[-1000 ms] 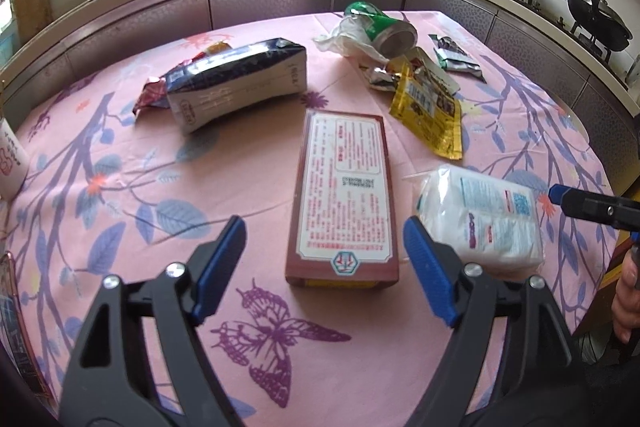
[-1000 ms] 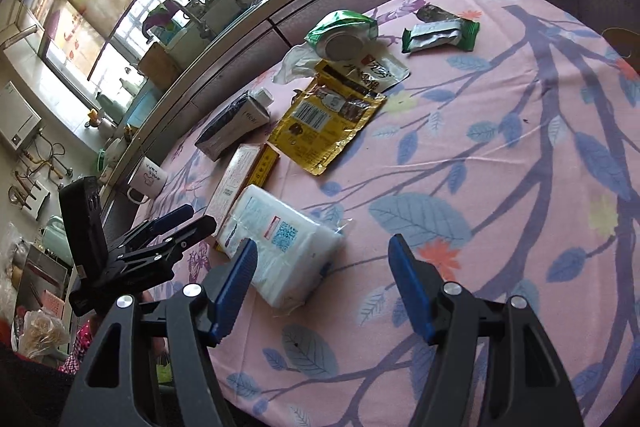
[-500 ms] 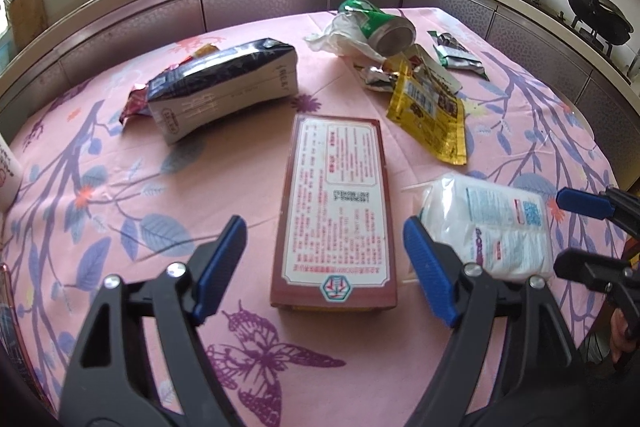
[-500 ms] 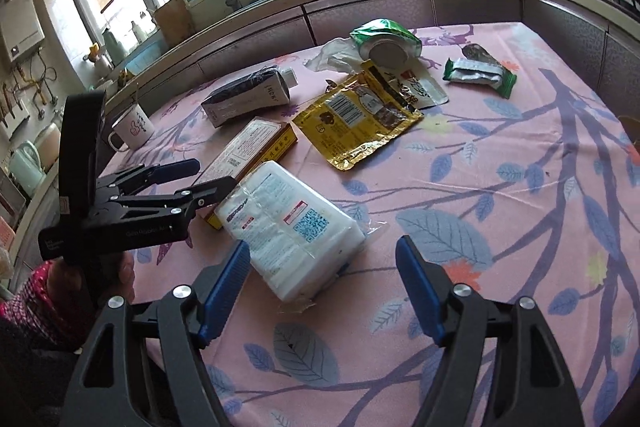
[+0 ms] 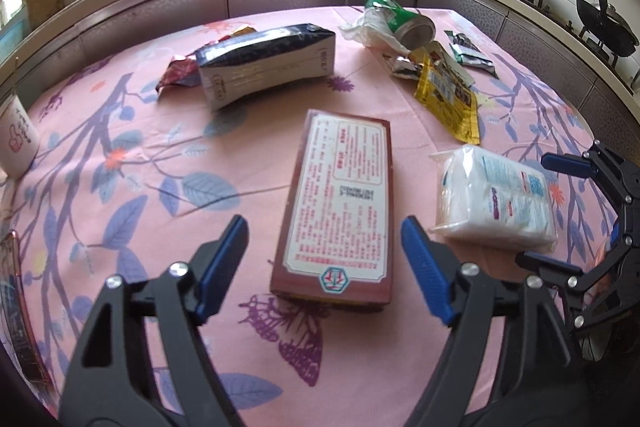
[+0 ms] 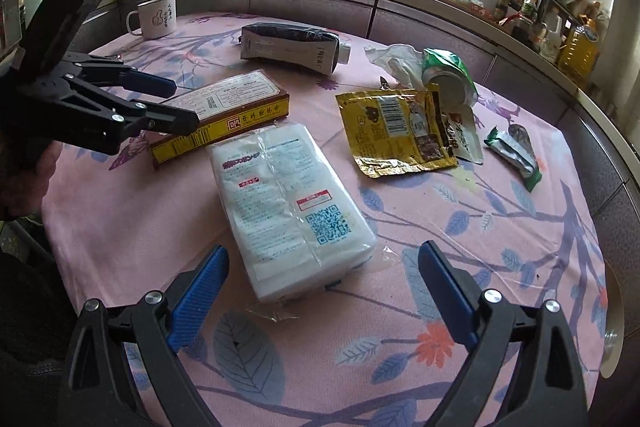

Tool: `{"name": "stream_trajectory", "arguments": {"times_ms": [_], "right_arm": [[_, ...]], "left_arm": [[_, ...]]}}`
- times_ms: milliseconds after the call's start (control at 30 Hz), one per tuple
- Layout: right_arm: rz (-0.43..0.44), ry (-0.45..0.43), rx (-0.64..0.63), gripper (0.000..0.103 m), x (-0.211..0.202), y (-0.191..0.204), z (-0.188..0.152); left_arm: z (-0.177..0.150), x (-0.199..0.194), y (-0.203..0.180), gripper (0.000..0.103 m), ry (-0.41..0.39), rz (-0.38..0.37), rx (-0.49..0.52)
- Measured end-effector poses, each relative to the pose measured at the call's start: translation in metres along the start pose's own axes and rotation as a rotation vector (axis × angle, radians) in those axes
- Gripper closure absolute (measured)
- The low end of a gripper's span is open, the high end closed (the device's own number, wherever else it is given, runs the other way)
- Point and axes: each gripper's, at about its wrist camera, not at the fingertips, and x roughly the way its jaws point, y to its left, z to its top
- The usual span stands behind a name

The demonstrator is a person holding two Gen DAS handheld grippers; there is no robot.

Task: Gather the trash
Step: 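Grasp the brown box with the left gripper while the right gripper grasps the white tissue pack, then carry the box and tissue pack to the wastebasket and release both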

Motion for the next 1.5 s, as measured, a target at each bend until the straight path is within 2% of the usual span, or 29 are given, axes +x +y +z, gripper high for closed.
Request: {"name": "stream_trajectory", "arguments": {"times_ms": [200,233,267,333,367,400,467,733,900,1000,1100,1200,1367,1500], "right_arm": [[-0.025,-0.006,-0.042,0.014,0.009,0.008,0.005],[-0.021,-0.002,-0.031,0.028,0.01,0.007,0.005],[-0.011,-0.002,-0.011,0.036,0.008,0.006,0.005],[-0.022,-0.003,0.007,0.04,0.005,0.004,0.003],[-0.025,-0.004,0.018,0.041,0.003,0.003,0.001],[-0.024,-0.006,0.041,0.042,0.001,0.0,-0.001],[-0.017,-0.013,0.107,0.043,-0.006,-0.006,-0.006],[0.022,-0.083,0.386,0.043,-0.043,-0.038,-0.025],[0.016,-0.114,0.499,0.043,-0.057,-0.056,-0.036],[-0.005,-0.139,0.582,0.043,-0.064,-0.076,-0.045],[-0.047,-0.153,0.668,0.043,-0.072,-0.102,-0.061],[-0.104,-0.168,0.753,0.043,-0.083,-0.132,-0.083],[-0.2,-0.208,0.918,0.043,-0.105,-0.205,-0.128],[-0.266,-0.201,1.045,0.043,-0.109,-0.275,-0.164]], "left_arm": [[0.003,0.007,-0.014,0.021,-0.001,0.024,0.04],[0.002,0.009,-0.017,0.021,-0.001,0.027,0.05],[0.001,0.011,-0.019,0.021,0.001,0.028,0.057],[-0.003,0.015,-0.02,0.021,0.012,0.022,0.058],[-0.005,0.017,-0.019,0.024,0.019,0.018,0.054],[-0.007,0.019,-0.018,0.028,0.025,0.019,0.051],[-0.01,0.02,-0.016,0.043,0.018,0.043,0.048],[-0.016,0.002,-0.013,0.045,-0.005,-0.015,0.044],[-0.014,-0.027,-0.022,0.045,-0.061,-0.107,0.058],[-0.001,-0.032,-0.039,0.045,-0.079,-0.156,0.09],[0.022,-0.022,-0.065,0.045,-0.074,-0.208,0.134],[0.047,-0.01,-0.106,0.045,-0.076,-0.271,0.222],[0.092,0.026,-0.203,0.045,-0.06,-0.366,0.402],[0.133,0.059,-0.293,0.045,-0.017,-0.471,0.489]]}}
